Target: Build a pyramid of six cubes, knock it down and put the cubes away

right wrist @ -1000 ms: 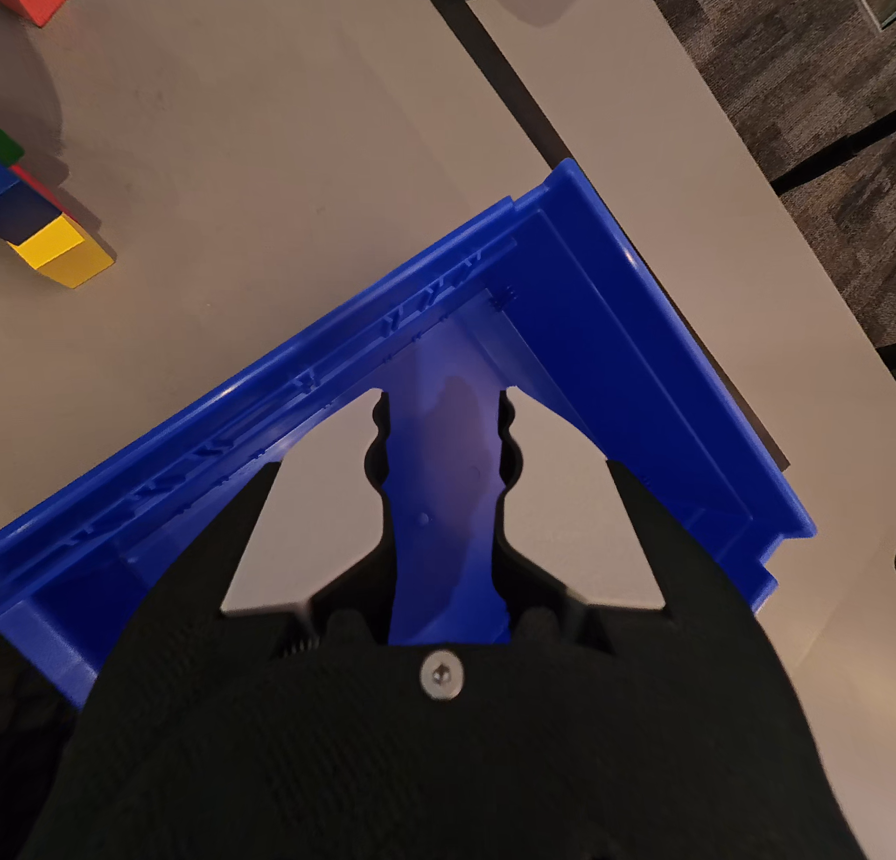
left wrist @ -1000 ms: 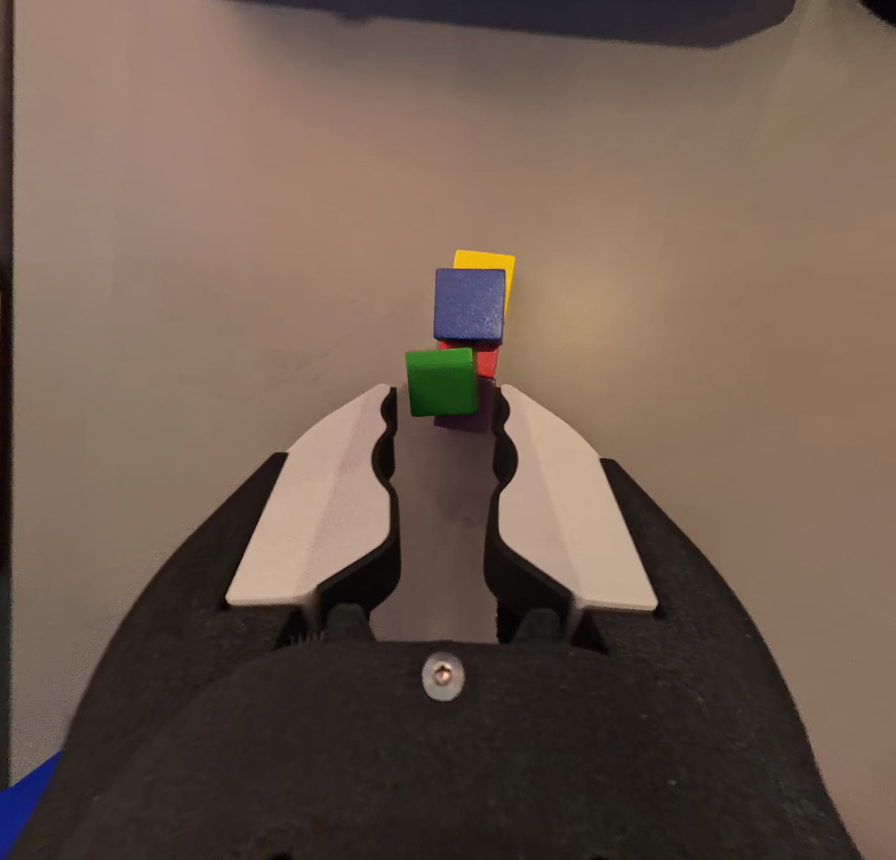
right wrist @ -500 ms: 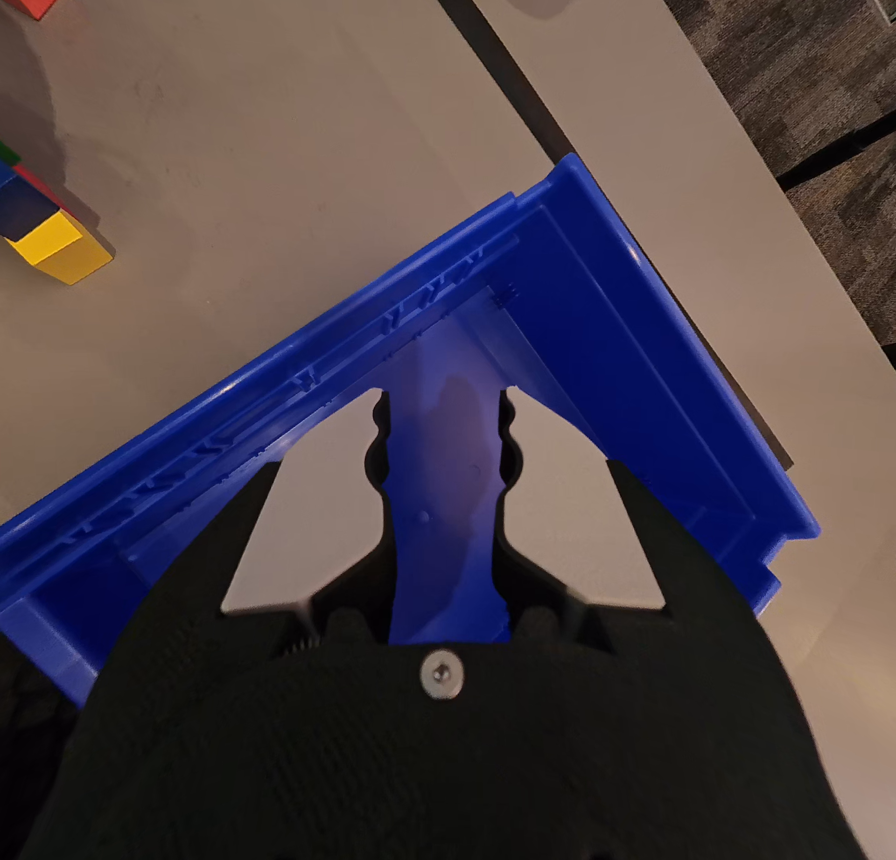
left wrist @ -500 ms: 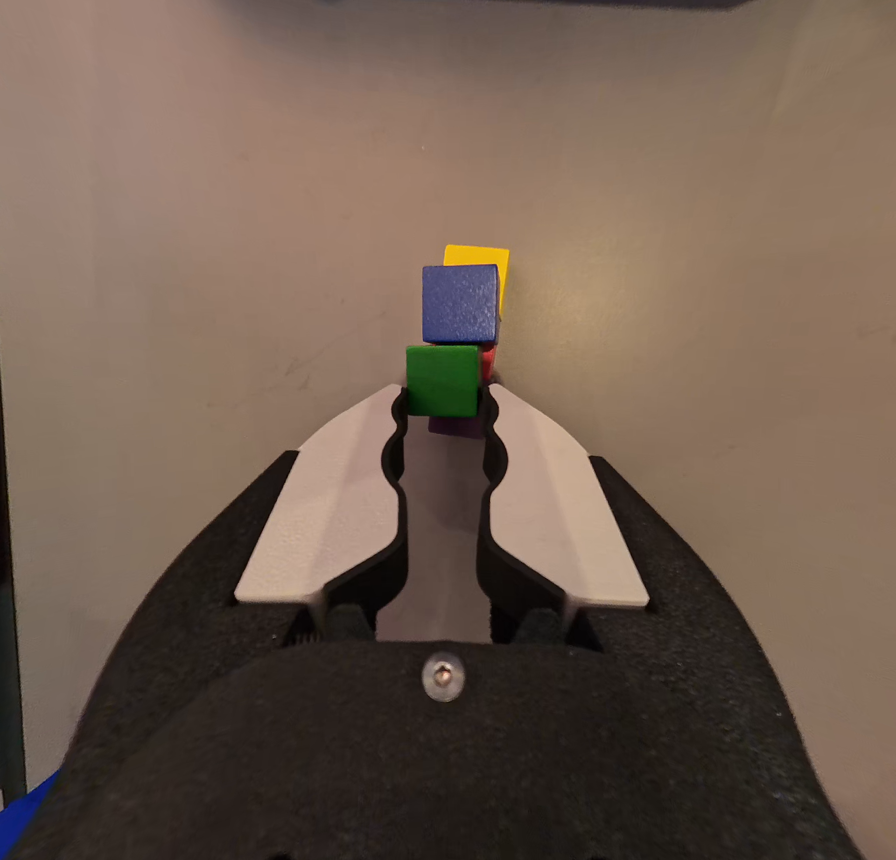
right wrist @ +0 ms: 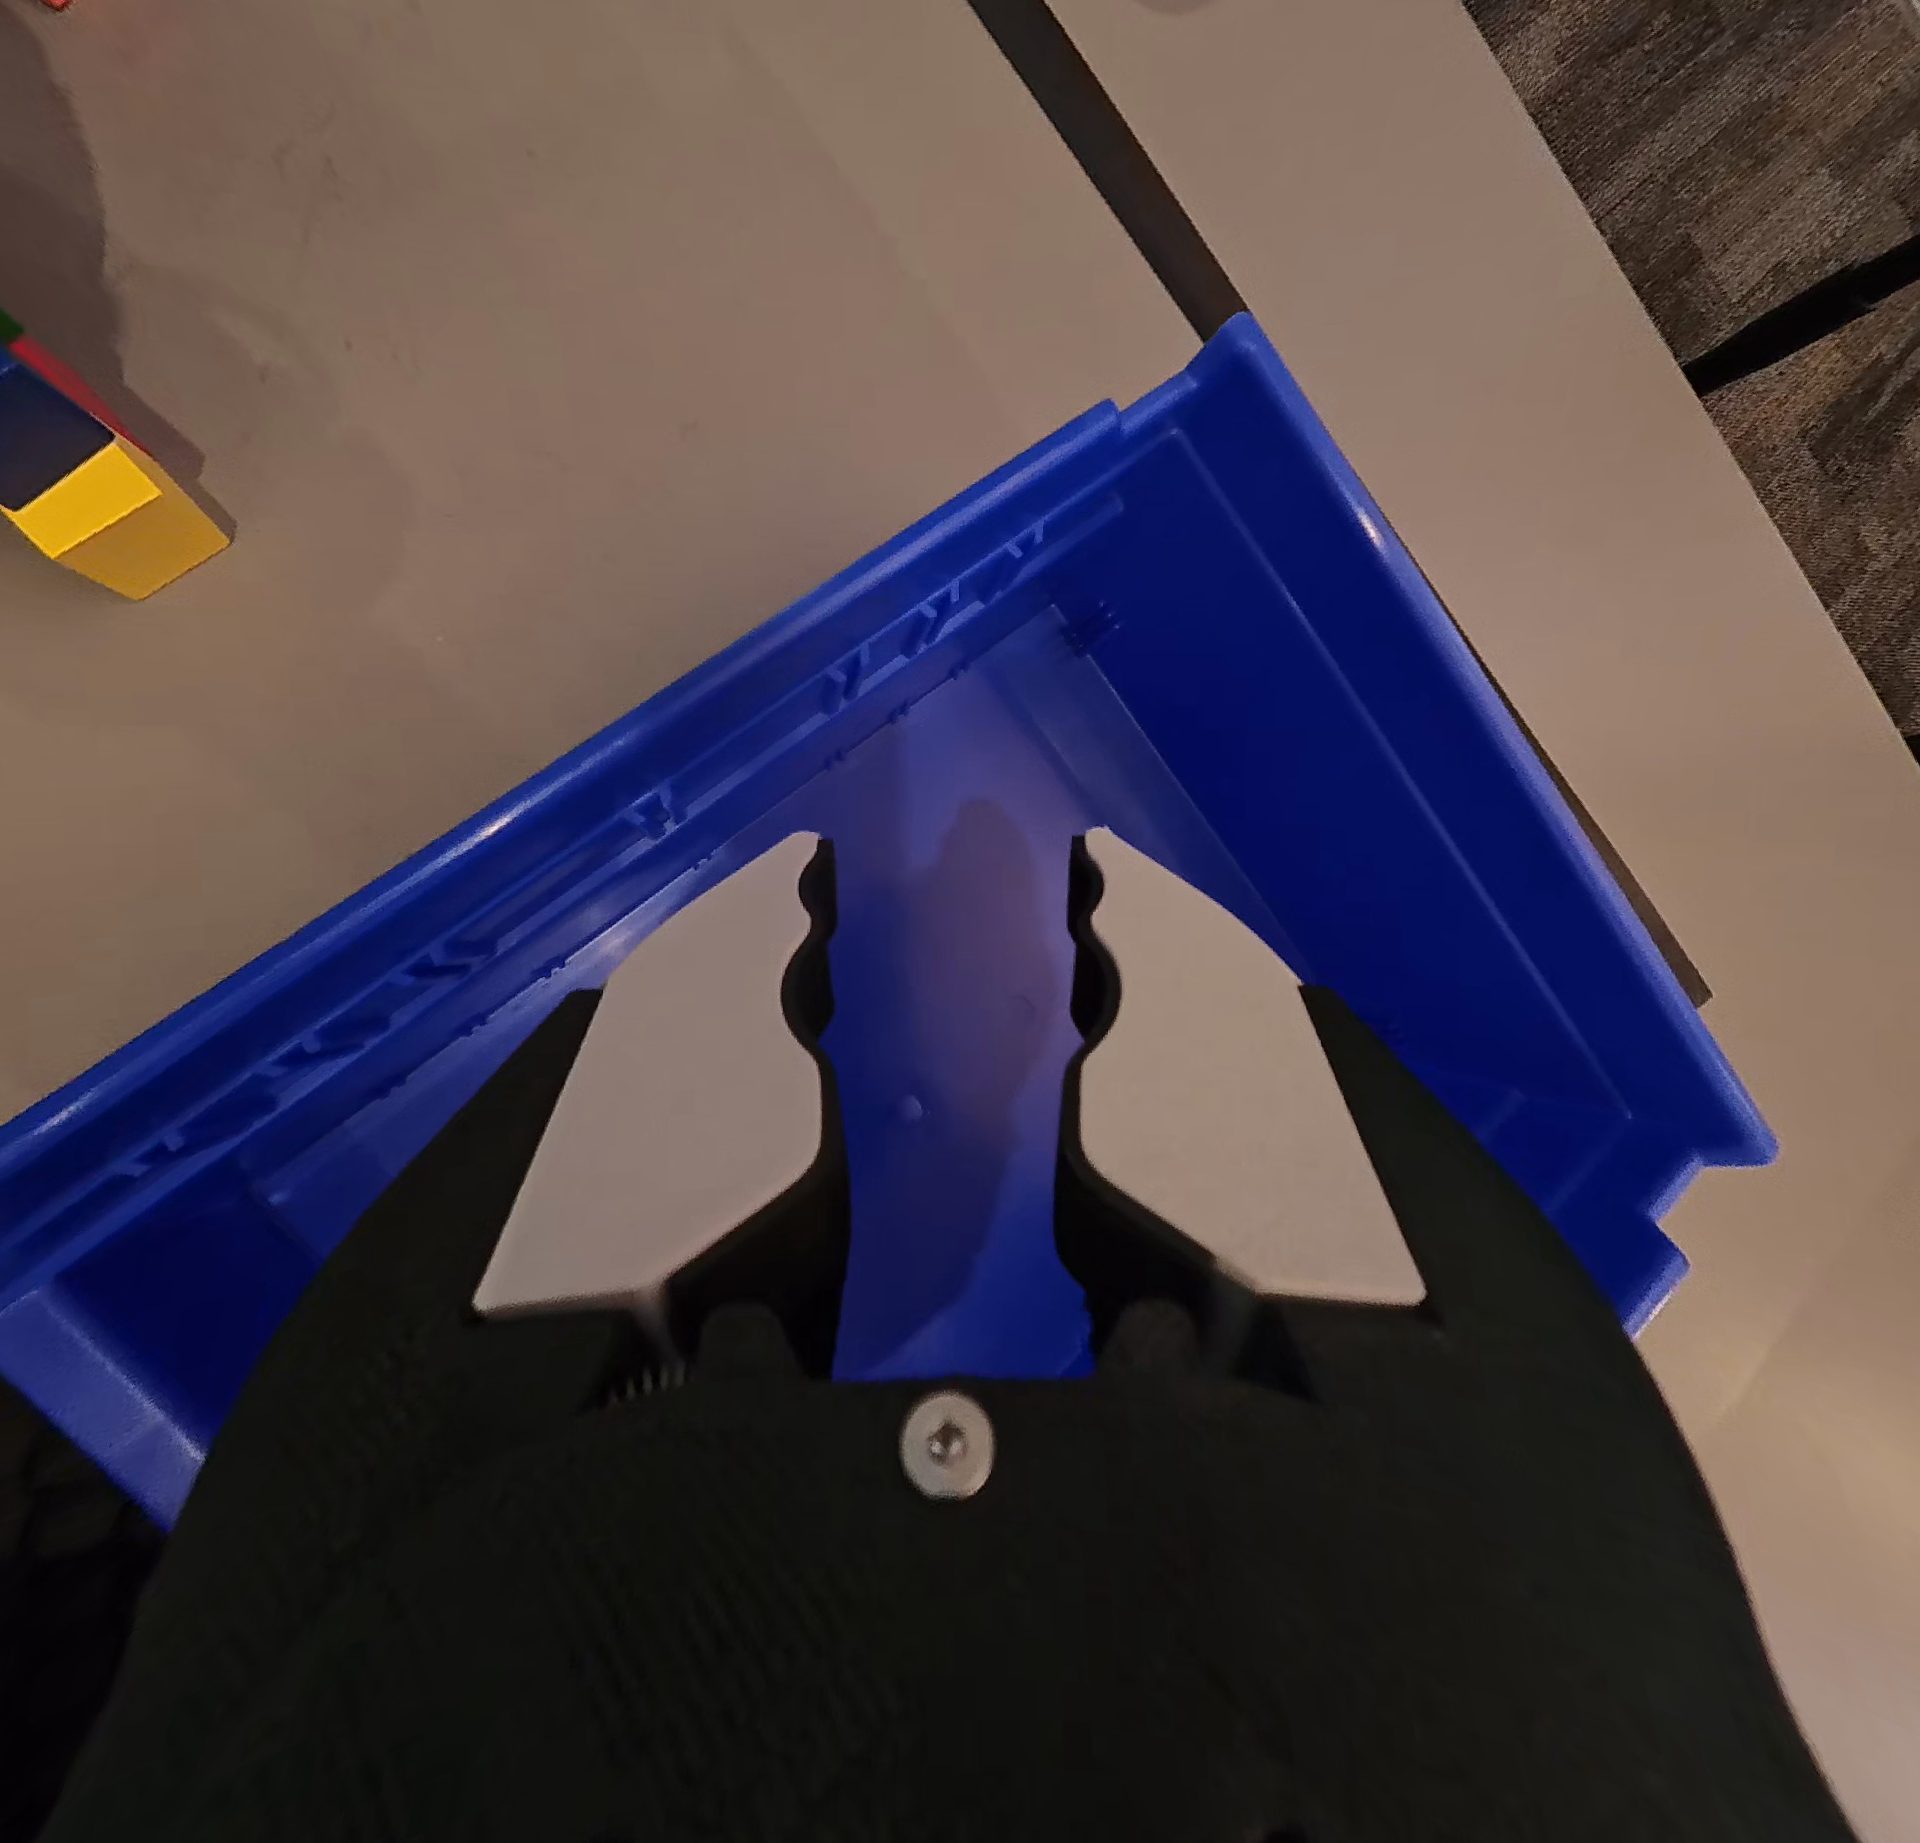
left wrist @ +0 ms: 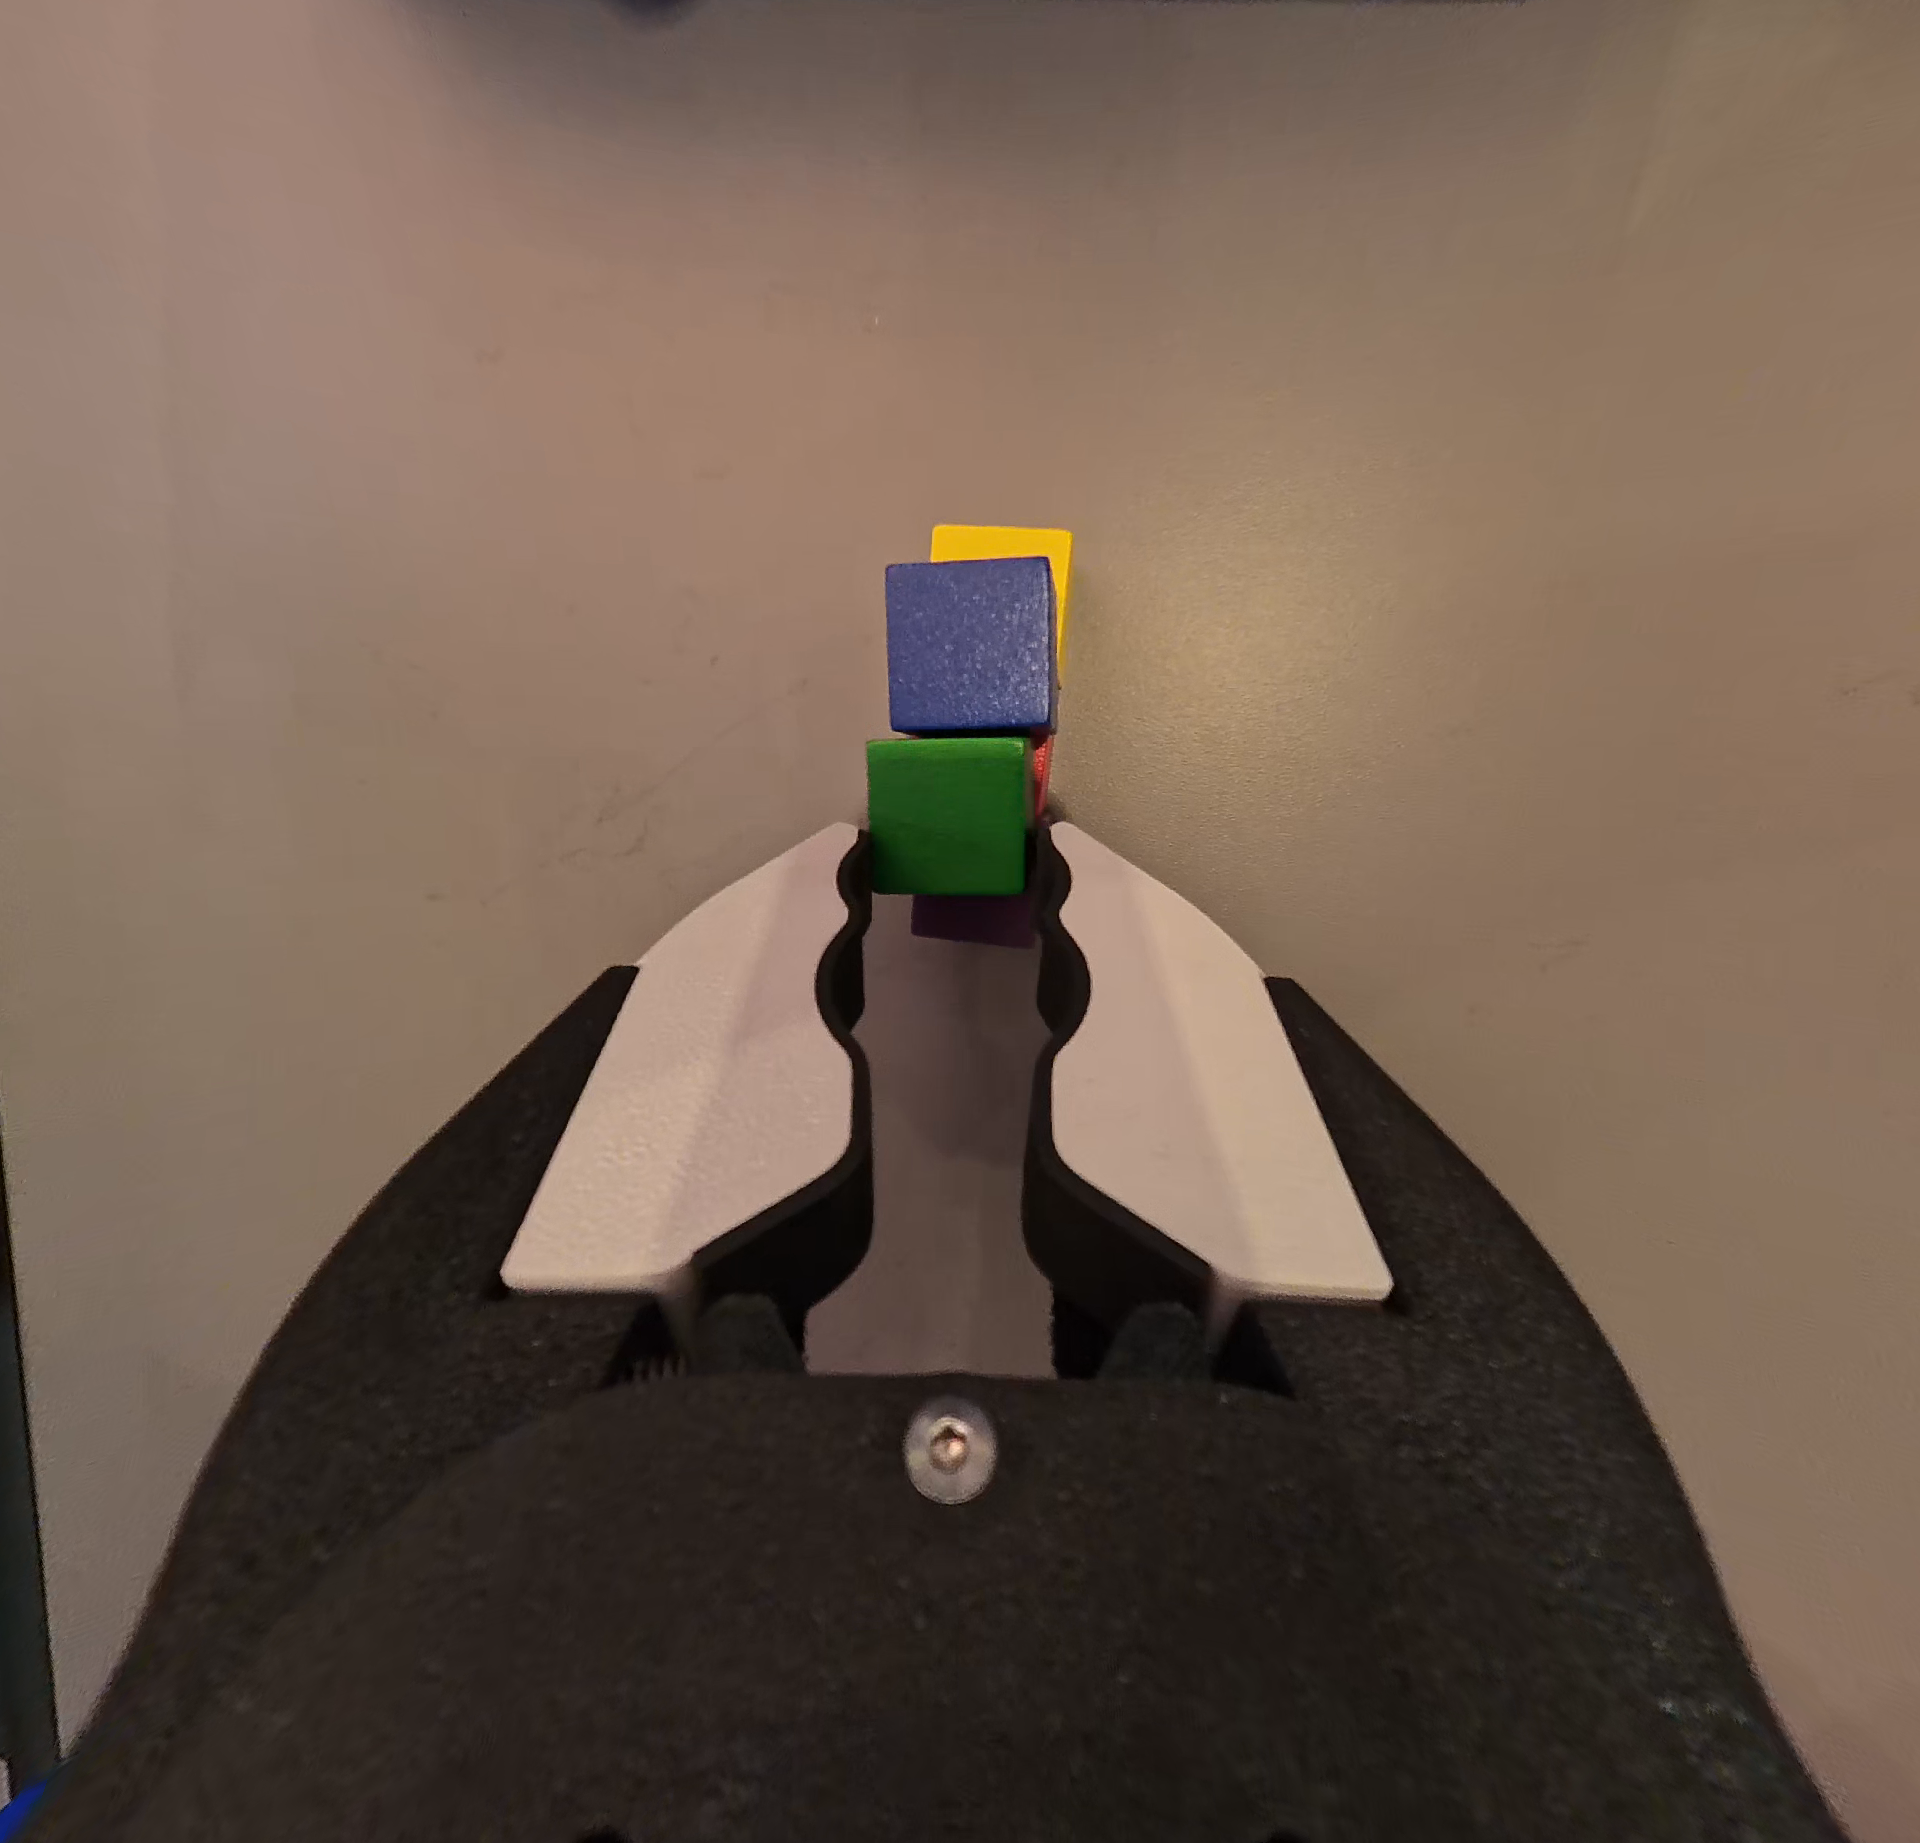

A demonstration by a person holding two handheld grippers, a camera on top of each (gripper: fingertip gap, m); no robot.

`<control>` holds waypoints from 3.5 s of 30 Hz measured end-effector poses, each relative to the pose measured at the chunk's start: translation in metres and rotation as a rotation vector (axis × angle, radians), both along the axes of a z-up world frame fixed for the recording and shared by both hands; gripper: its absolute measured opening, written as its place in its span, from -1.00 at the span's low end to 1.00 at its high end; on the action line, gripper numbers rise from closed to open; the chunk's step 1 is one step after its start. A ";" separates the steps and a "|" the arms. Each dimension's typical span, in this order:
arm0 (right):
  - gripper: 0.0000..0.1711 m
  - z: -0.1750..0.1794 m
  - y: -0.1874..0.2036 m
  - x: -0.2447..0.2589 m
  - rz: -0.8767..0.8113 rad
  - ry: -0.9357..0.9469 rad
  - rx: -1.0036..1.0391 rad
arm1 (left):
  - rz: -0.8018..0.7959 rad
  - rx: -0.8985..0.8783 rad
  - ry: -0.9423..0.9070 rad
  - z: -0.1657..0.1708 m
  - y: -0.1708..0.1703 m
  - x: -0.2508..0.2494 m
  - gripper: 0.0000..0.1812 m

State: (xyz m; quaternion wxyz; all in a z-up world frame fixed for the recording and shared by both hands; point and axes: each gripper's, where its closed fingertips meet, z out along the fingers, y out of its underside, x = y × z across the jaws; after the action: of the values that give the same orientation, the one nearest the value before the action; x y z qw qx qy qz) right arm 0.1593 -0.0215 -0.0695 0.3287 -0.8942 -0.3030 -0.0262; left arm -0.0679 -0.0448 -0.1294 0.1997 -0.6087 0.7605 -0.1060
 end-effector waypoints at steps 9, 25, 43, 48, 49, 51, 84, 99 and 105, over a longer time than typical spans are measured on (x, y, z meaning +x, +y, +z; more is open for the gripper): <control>-0.48 -0.002 0.000 -0.001 0.002 -0.005 -0.006 | -0.027 0.011 -0.013 0.000 -0.001 0.003 -0.67; -0.48 -0.001 0.000 0.000 0.002 0.003 0.001 | 0.058 0.050 -0.156 0.061 0.022 -0.017 -0.52; -0.48 0.004 -0.002 0.004 -0.005 0.014 0.017 | 0.367 0.069 0.137 -0.023 0.092 -0.063 -0.66; -0.48 0.004 -0.002 0.003 -0.005 0.014 0.016 | 0.368 0.065 0.100 -0.015 0.093 -0.059 -0.69; -0.48 0.003 -0.002 0.003 -0.006 0.012 0.014 | 0.371 0.070 0.079 -0.008 0.092 -0.057 -0.69; -0.48 0.003 -0.002 0.004 -0.007 0.009 0.012 | 0.351 0.056 0.013 0.011 0.081 -0.046 -0.69; -0.49 -0.001 0.000 -0.001 0.004 -0.005 -0.007 | 0.062 0.011 -0.082 0.029 -0.007 0.016 -0.69; -0.48 0.007 -0.002 0.006 -0.012 0.002 0.028 | 0.106 0.089 -0.257 0.084 0.002 0.011 -0.50; -0.48 0.048 -0.006 0.020 -0.082 0.011 0.190 | 0.160 0.004 -0.714 0.198 -0.001 -0.009 -0.50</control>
State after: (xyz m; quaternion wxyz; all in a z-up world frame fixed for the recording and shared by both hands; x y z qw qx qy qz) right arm 0.1794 -0.0273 -0.0210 0.4121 -0.8708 -0.2605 -0.0633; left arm -0.0774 -0.0462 0.0688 0.4614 -0.5905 0.5930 -0.2946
